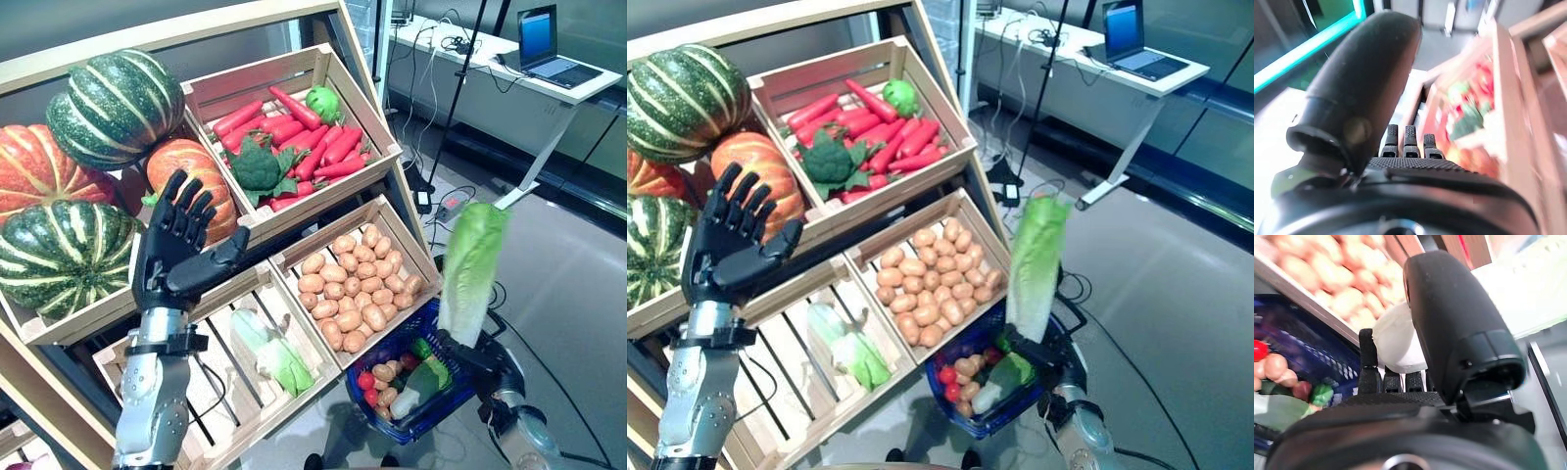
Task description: Put vegetables into the basket
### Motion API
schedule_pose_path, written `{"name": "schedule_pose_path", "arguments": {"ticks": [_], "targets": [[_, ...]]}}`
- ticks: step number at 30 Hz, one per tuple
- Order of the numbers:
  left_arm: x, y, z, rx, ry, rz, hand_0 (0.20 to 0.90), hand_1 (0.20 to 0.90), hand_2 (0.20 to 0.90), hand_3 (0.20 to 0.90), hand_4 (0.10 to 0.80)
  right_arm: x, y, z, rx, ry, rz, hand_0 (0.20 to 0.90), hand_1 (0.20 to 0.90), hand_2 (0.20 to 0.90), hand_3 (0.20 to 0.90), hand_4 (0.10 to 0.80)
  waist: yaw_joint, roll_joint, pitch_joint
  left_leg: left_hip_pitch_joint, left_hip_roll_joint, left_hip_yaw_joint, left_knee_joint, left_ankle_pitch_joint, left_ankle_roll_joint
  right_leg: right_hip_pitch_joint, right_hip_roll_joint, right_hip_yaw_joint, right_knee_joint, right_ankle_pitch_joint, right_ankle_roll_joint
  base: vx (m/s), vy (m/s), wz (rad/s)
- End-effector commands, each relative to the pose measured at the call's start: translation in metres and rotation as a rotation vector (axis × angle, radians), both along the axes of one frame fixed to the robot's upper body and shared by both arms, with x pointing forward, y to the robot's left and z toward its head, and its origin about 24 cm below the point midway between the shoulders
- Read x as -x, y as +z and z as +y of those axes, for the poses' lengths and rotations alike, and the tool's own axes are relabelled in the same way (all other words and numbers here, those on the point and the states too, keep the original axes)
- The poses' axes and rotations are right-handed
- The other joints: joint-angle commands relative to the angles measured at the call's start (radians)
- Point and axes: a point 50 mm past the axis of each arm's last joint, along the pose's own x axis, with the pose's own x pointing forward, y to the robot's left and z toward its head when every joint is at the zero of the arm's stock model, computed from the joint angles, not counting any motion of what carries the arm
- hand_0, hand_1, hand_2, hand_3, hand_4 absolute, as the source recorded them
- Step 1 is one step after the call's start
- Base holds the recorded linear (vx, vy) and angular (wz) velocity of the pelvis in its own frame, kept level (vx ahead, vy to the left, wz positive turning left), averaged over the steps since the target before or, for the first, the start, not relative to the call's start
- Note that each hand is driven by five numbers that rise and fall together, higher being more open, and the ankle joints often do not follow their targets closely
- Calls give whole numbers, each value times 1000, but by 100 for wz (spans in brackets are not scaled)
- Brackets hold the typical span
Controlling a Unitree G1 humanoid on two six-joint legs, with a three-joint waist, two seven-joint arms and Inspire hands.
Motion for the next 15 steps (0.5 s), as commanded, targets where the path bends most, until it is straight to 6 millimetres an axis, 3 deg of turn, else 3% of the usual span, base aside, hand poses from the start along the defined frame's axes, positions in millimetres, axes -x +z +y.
{"name": "schedule_pose_path", "arguments": {"ticks": [1,7,11,15], "targets": [[-25,44,-1,-38,66,-228,900,900,900,900,800,-66,75,-21,-32,-223,-467,300,300,300,300,400,2,-11,97,-106,-13,-30,7,14,-20,-93,-50,14,79,27,18,-395,-19,-7],[-48,60,-24,-32,73,-244,900,900,900,900,800,-94,108,-54,-20,-502,-563,300,300,300,300,400,21,14,247,-248,-25,-59,68,38,-29,-201,-31,6,132,24,-1,-258,-68,1],[-56,68,-33,-25,83,-277,900,900,900,900,800,-117,126,-51,-82,-520,-579,300,300,300,300,400,35,27,330,-368,-33,-71,148,50,-44,-289,-32,-10,192,21,-10,-197,-63,3],[-56,92,-41,-74,163,-411,900,900,900,900,800,-132,137,-48,-143,-591,-579,300,300,300,300,400,51,30,401,-492,-44,-74,242,51,-53,-375,-37,-36,256,5,-23,-167,-91,5]]}}
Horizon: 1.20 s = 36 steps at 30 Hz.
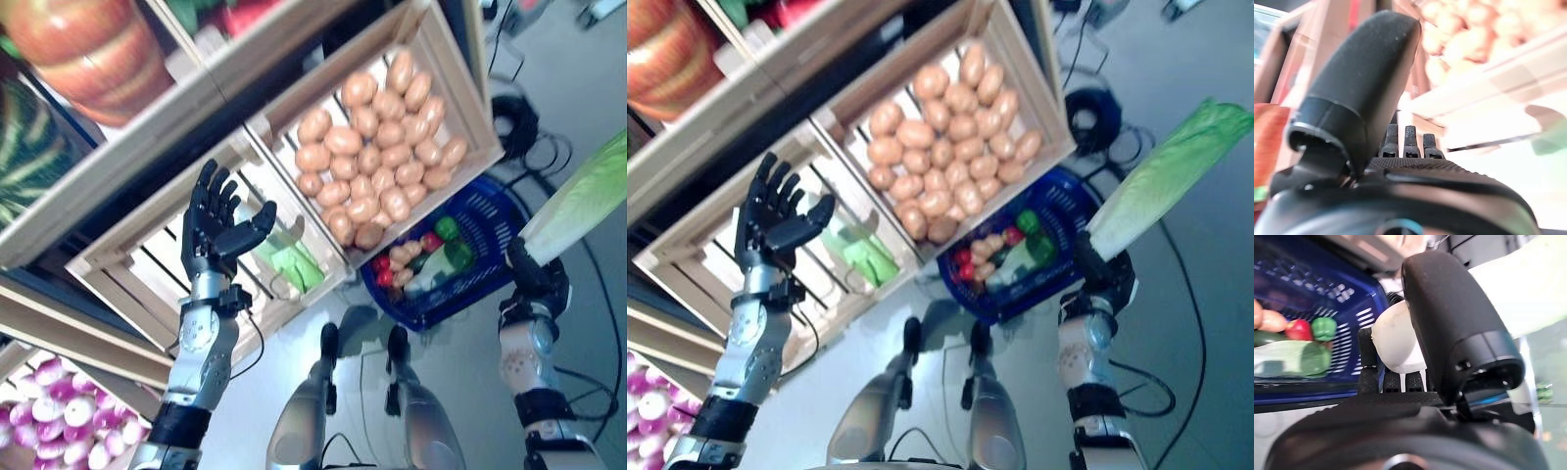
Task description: Put vegetables into the basket
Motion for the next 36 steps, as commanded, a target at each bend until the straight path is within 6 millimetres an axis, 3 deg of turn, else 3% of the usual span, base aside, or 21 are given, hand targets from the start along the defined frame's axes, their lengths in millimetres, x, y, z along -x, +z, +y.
{"name": "schedule_pose_path", "arguments": {"ticks": [1,8,12,17,25,31,36], "targets": [[10,61,9,-89,115,-350,900,900,900,900,800,-3,46,-16,11,-132,-221,300,300,300,300,400,22,-31,-26,-139,-48,-50,109,-12,-44,-35,-33,-23,133,-60,9,-136,-82,6],[1,84,-11,-83,120,-439,900,900,900,900,800,-39,62,3,-160,47,-337,300,300,300,300,400,43,-22,30,-269,-73,-62,186,-16,-32,-180,-49,-33,219,-73,6,-87,-46,13],[-3,81,-16,-40,119,-424,900,900,900,900,800,-57,73,21,-149,232,-375,300,300,300,300,400,58,-19,30,-342,-90,-70,221,-13,-25,-273,-57,-26,269,-76,7,-31,-13,14],[-6,81,-22,-54,102,-411,900,900,900,900,800,-67,72,29,-134,313,-296,300,300,300,300,400,77,-21,30,-411,-99,-74,237,-2,-18,-357,-69,-21,309,-72,11,-17,-50,10],[-8,76,-24,-65,112,-391,900,900,900,900,800,-75,64,43,-218,307,-207,300,300,300,300,400,91,-2,30,-467,-117,-88,250,1,-18,-420,-66,-17,322,-65,7,5,-24,9],[-8,73,-26,22,45,-380,900,900,900,900,800,-73,47,34,-388,195,-82,300,300,300,300,400,98,16,30,-477,-127,-88,243,3,-13,-438,-71,-23,314,-51,9,-1,3,2],[-7,73,-29,14,41,-374,900,900,900,900,800,-73,45,31,-538,146,-122,300,300,300,300,400,101,18,30,-476,-132,-91,245,2,-12,-436,-69,-27,308,-45,9,0,0,0]]}}
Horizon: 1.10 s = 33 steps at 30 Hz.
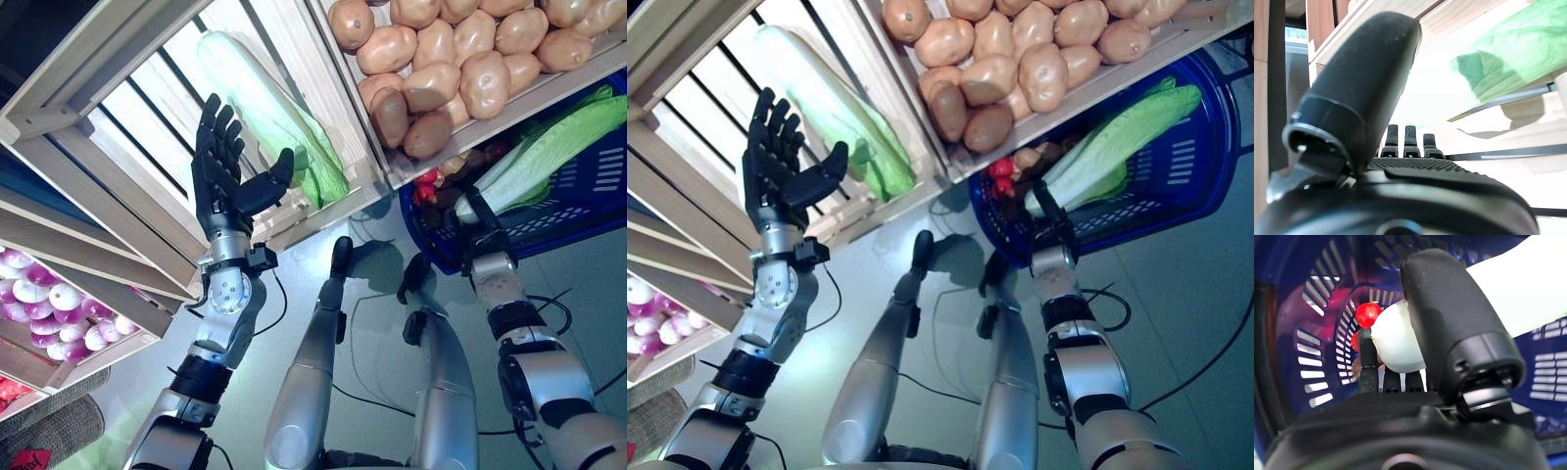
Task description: Put vegetables into the basket
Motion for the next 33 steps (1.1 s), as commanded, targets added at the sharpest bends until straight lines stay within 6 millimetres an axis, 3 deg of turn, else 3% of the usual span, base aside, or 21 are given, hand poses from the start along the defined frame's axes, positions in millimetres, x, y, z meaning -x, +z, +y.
{"name": "schedule_pose_path", "arguments": {"ticks": [1,2,3,4,5,6,14,18,27,28,33], "targets": [[12,45,1,44,-2,-263,900,900,900,900,800,2,17,-18,-160,-103,-102,300,300,300,300,400,12,25,-4,-55,-85,-6,76,-11,26,54,8,20,-95,94,53,0,0,0],[13,44,1,42,-2,-262,900,900,900,900,800,2,17,-18,-188,-112,-112,300,300,300,300,400,11,25,-4,-54,-86,-6,76,-11,26,55,9,21,-96,94,53,0,0,0],[13,43,1,39,-1,-264,900,900,900,900,800,2,16,-16,-237,-124,-136,366,366,366,366,444,9,26,-4,-50,-86,-5,74,-11,27,58,11,22,-97,95,54,0,0,0],[14,42,1,37,2,-267,900,900,900,900,800,3,17,-15,-278,-132,-165,658,658,658,658,638,7,26,-4,-49,-86,-4,73,-11,27,58,13,23,-98,96,54,0,0,0],[15,42,0,34,5,-269,900,900,900,900,800,3,17,-14,-295,-138,-179,825,825,825,825,750,6,27,-4,-48,-86,-4,73,-11,27,59,13,24,-97,97,55,0,0,0],[15,41,0,28,13,-273,900,900,900,900,800,3,19,-14,-316,-150,-198,900,900,900,900,800,3,27,-4,-47,-87,-3,73,-12,27,60,14,25,-98,97,55,0,0,0],[19,47,5,-166,105,-308,900,900,900,900,800,9,21,-21,-241,-145,-202,900,900,900,900,800,-6,32,-4,-20,-84,8,50,-5,25,85,19,31,-128,104,53,16,22,-1],[22,50,17,-256,121,-291,900,900,900,900,800,20,9,-27,-284,-157,-263,900,900,900,900,800,-10,31,-4,1,-80,13,31,1,22,109,23,30,-147,106,54,11,3,-1],[26,46,47,-630,369,-186,900,900,900,900,800,58,-28,13,-389,-59,-338,900,900,900,900,800,-40,12,-4,49,-59,31,-9,17,19,161,25,29,-188,114,54,9,-6,-4],[26,44,55,-747,437,-159,900,900,900,900,800,67,-36,15,-370,-50,-321,900,900,900,900,800,-46,10,-4,53,-55,33,-19,23,18,167,25,30,-197,117,55,6,-6,-4],[26,35,72,-953,483,-46,900,900,900,900,800,86,-51,8,-369,-36,-301,900,900,900,900,800,-57,12,-4,60,-47,43,-28,33,15,176,22,30,-207,121,58,4,6,0]]}}
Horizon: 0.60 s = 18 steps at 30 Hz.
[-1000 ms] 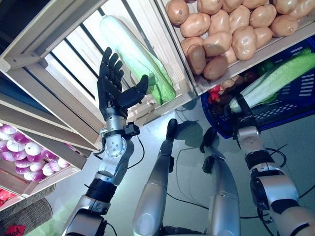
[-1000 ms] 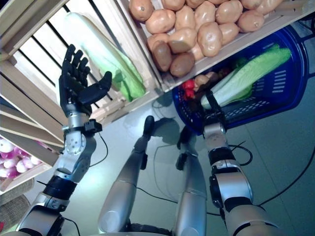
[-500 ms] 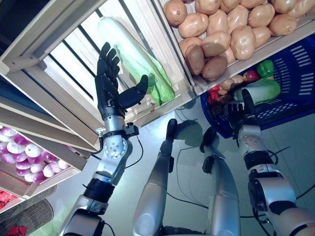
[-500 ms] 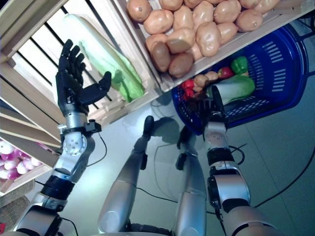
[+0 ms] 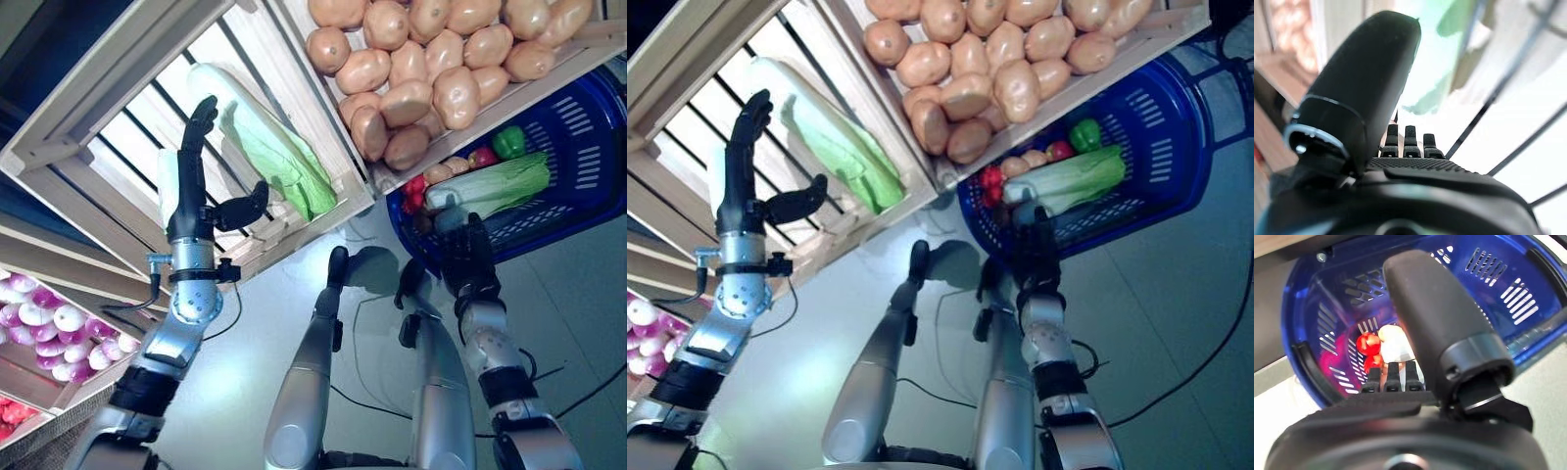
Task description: Put vegetables into the basket
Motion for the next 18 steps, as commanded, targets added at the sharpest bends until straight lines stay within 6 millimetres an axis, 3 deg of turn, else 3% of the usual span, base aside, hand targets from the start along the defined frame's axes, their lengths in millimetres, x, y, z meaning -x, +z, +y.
{"name": "schedule_pose_path", "arguments": {"ticks": [1,4,9,10,13,15,18], "targets": [[9,29,21,-121,118,-99,900,900,900,900,800,19,0,-18,3,-38,-76,900,900,900,900,800,-14,12,-4,-23,-49,26,28,32,14,124,15,6,-184,128,48,0,0,0],[10,24,35,-206,217,-86,900,900,900,900,800,25,-4,-26,26,-42,-73,900,900,900,900,800,-21,13,-4,-24,-45,32,28,32,12,121,15,10,-181,125,49,0,0,0],[10,26,57,-481,398,-67,900,900,900,900,800,31,-7,-33,65,-29,-76,900,900,900,900,800,-33,16,-4,-29,-37,44,36,30,8,110,14,12,-167,120,49,5,17,-1],[9,30,61,-615,456,-82,900,900,900,900,800,29,-4,-34,78,-13,-84,900,900,900,900,800,-39,13,-4,-33,-34,49,42,28,5,106,14,13,-163,118,48,12,47,-4],[3,32,59,-623,439,-92,900,900,900,900,800,26,-2,-33,82,11,-96,900,900,900,900,800,-46,12,-4,-40,-29,57,52,24,1,98,13,17,-152,113,48,9,39,-6],[-4,35,56,-775,456,-99,900,900,900,900,800,22,2,-31,90,29,-104,900,900,900,900,800,-56,13,-4,-45,-27,61,64,22,-2,90,15,21,-140,111,47,14,30,-3],[-10,43,58,-842,494,-129,900,900,900,900,800,16,10,-27,101,53,-115,900,900,900,900,800,-65,8,-4,-52,-23,64,73,19,-4,81,17,24,-132,111,46,3,11,0]]}}
